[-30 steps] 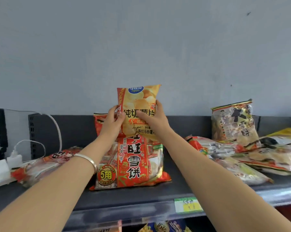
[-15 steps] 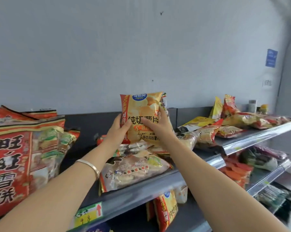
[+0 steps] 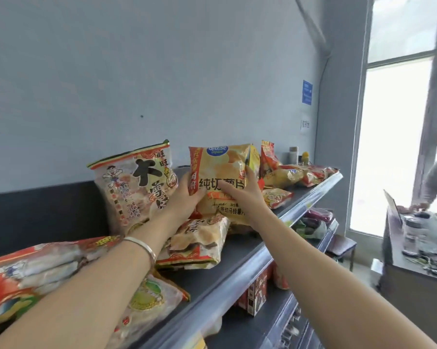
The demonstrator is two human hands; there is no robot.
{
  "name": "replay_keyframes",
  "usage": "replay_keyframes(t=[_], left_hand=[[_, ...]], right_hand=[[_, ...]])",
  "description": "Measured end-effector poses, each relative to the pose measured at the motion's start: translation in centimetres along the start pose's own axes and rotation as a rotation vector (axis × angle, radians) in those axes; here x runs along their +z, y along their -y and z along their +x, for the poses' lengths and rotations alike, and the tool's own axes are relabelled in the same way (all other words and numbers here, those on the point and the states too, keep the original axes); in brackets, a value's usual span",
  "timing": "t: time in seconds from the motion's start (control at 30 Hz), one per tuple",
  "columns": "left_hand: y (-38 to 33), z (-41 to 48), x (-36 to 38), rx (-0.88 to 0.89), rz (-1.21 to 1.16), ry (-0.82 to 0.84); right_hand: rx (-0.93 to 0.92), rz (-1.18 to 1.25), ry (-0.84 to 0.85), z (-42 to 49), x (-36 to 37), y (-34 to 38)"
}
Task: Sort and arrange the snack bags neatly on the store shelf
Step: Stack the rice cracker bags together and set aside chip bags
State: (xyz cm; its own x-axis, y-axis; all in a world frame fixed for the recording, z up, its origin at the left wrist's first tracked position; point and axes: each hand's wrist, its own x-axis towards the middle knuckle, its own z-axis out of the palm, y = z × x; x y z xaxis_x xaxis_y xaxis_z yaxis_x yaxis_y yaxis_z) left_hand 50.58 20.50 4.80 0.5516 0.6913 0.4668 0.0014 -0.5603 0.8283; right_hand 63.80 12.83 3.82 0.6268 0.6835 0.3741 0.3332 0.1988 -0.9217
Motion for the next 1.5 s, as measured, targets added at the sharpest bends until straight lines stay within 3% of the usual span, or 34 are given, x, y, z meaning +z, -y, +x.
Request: replay_keyframes(t=[0.27,0.47,0.63,0.87,1.03,1.17,1.3,1.43,1.5], left_hand=[[1.7,5.7,5.7,0.017,0.065,0.129],[4.1,10.4,8.4,-0.019,0.241,0.103],[5.0,14.0,11.5,-0.064,0.377,0.028],[5.7,17.9,14.6,-0.174,0.291,-0.087],[6.2,19.9,14.6,-0.247,-0.095,-0.165],[7.4,22.0,13.8,-0.301,-0.219,-0.201],[9.1,24.5,12.6,-0.280,-0.259,-0.259],[10.1,27.2,12.2,-0.147,-0.211,-0.370],[10.6,28.1,12.5,-0.116,-0.177,-0.367]], right_hand=[[0.040,-0.081,-0.177,4.9,-5.2,-3.0],[0.016,-0.123,-0.302,10.4,-8.5,-5.3],[-0.026,-0.145,-0.306,15.9,-11.9,-7.3],[-0.003,-0.021,-0.036,21.7,-12.7,-9.3],[0.007,0.220,0.277,24.6,-10.3,-10.2],[0.025,0.211,0.409,27.2,-8.1,-10.7],[-0.010,0.053,0.495,29.8,-7.3,-10.7],[-0.093,-0.382,0.285,34.2,-7.3,-11.5],[-0.075,-0.652,0.278,36.0,-7.6,-12.9]])
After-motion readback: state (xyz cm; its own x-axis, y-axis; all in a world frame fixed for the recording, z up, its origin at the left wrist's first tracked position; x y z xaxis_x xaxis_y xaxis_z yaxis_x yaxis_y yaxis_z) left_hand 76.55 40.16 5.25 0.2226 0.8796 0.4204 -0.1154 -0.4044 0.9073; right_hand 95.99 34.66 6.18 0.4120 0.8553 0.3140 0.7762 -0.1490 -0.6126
